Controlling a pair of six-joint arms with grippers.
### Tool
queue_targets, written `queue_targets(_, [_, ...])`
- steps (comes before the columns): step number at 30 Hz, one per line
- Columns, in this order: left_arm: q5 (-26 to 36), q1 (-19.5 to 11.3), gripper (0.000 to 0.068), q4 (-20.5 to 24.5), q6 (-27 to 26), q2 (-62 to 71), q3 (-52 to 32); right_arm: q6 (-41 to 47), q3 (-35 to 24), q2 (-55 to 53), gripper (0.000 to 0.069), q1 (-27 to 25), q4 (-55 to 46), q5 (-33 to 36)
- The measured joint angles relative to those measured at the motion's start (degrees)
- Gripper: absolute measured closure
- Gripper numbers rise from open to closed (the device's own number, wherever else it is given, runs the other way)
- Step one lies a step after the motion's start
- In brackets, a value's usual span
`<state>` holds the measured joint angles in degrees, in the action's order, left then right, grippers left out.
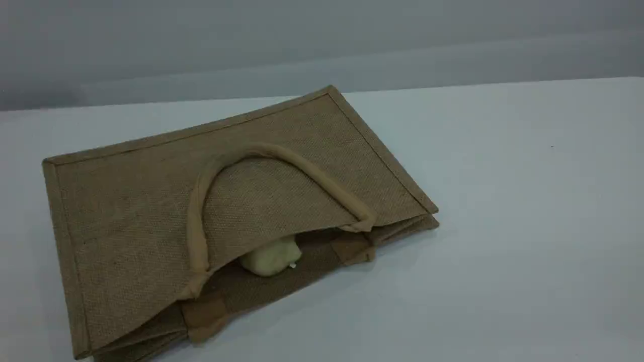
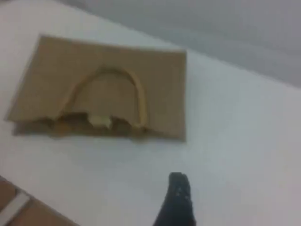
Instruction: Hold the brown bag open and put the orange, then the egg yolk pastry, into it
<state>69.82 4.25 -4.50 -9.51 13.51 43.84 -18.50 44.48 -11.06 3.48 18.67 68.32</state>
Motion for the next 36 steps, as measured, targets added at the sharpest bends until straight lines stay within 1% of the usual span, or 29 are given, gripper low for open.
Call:
queue_targets(3, [0.0, 0.0, 0.0189, 0.0, 0.0, 0.0, -3.4, 0.5, -4.9, 0.1, 0.0160, 0.0, -2.5, -1.2])
queue_targets(6, [0.0, 0.0, 0.0189, 0.1, -0.2, 0.0, -6.8, 0.7, -9.7, 0.1, 0.0160, 0.0, -2.8, -3.1])
queue_targets(10, [0.0, 0.0, 0.0189, 0.1, -0.1, 0.0, -11.1, 0.7, -13.7, 0.1, 0.0160, 0.0, -2.9, -3.7])
queue_targets(13, [0.0, 0.0, 0.0189, 0.1, -0.1, 0.0, -12.6, 0.7, -13.7, 0.1, 0.0160, 0.0, -4.2, -4.9])
queue_targets(21, [-0.5, 0.0, 0.0189, 0.3, -0.1, 0.0, -12.5, 2.0, -15.1, 0.2, 0.0160, 0.0, -5.6, -6.0])
queue_targets(26, [-6.3, 0.0, 0.0189, 1.3, -0.1, 0.0, -13.0, 2.0, -15.1, 0.2, 0.0160, 0.0, -5.2, -6.0])
queue_targets(29, [-8.8, 0.0, 0.0189, 1.4, 1.6, 0.0, -14.3, 2.0, -15.1, 0.2, 0.0160, 0.0, -5.3, -6.0])
queue_targets(33, [-8.5, 0.0, 0.0189, 1.4, 4.3, 0.1, -14.5, 2.0, -15.1, 0.2, 0.0160, 0.0, -5.3, -5.9])
queue_targets(36, [-7.6, 0.0, 0.0189, 1.4, 5.0, 0.1, -14.9, 2.0, -15.1, 0.2, 0.0160, 0.0, -5.3, -5.9])
